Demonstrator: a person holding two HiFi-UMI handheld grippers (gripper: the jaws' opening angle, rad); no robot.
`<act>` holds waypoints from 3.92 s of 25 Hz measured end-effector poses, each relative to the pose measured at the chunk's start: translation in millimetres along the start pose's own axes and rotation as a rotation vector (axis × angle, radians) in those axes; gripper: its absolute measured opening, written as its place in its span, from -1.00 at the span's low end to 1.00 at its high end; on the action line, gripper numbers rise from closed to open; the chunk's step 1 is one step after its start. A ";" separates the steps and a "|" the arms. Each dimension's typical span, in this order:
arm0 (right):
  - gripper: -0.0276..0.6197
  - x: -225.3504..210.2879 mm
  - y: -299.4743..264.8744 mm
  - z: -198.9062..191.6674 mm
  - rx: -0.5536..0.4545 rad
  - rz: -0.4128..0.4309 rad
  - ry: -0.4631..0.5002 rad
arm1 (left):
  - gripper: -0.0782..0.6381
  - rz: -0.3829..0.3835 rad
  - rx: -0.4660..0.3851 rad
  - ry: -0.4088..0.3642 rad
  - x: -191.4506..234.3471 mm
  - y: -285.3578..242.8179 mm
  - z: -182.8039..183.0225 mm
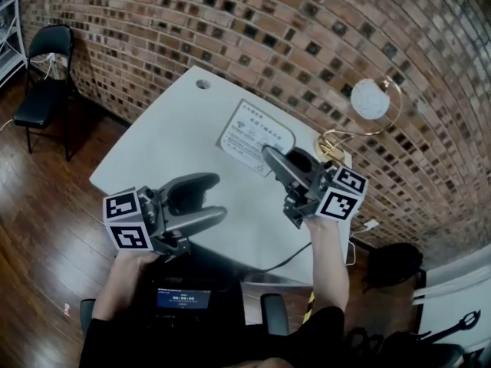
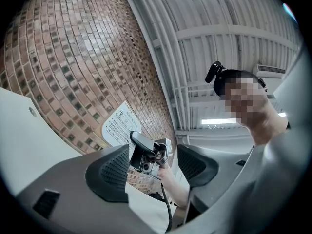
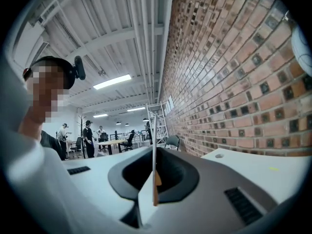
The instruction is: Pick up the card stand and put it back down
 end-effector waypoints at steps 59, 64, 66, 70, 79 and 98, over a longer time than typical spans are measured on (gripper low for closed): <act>-0.83 -290.9 80.5 -0.2 -0.053 -0.127 -0.012 | 0.06 -0.070 0.238 0.213 185.4 -130.3 -77.8; -0.83 -333.1 84.2 -16.7 -0.032 -0.139 -0.034 | 0.06 -0.062 0.248 0.260 192.2 -126.5 -87.5; -0.83 -347.5 81.9 -19.7 -0.028 -0.142 -0.028 | 0.06 -0.058 0.247 0.266 193.9 -125.8 -87.8; -0.83 -366.0 71.7 -25.3 -0.024 -0.120 -0.035 | 0.06 -0.047 0.251 0.269 195.3 -124.9 -88.8; -0.83 -384.3 54.3 -48.4 0.050 -0.071 -0.033 | 0.06 -0.042 0.244 0.268 196.4 -124.3 -87.1; -0.73 -424.0 58.6 -71.4 0.180 -0.143 -0.039 | 0.06 -0.043 0.236 0.267 194.4 -125.9 -83.1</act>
Point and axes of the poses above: the fingertips, and each gripper's own axes: y backward along the fingers, x to its left, z out of its top, the point moved 4 cm from there along y, backward along the fingers, and after that the axes turned 14 degrees about -x, right-handed, at the moved point
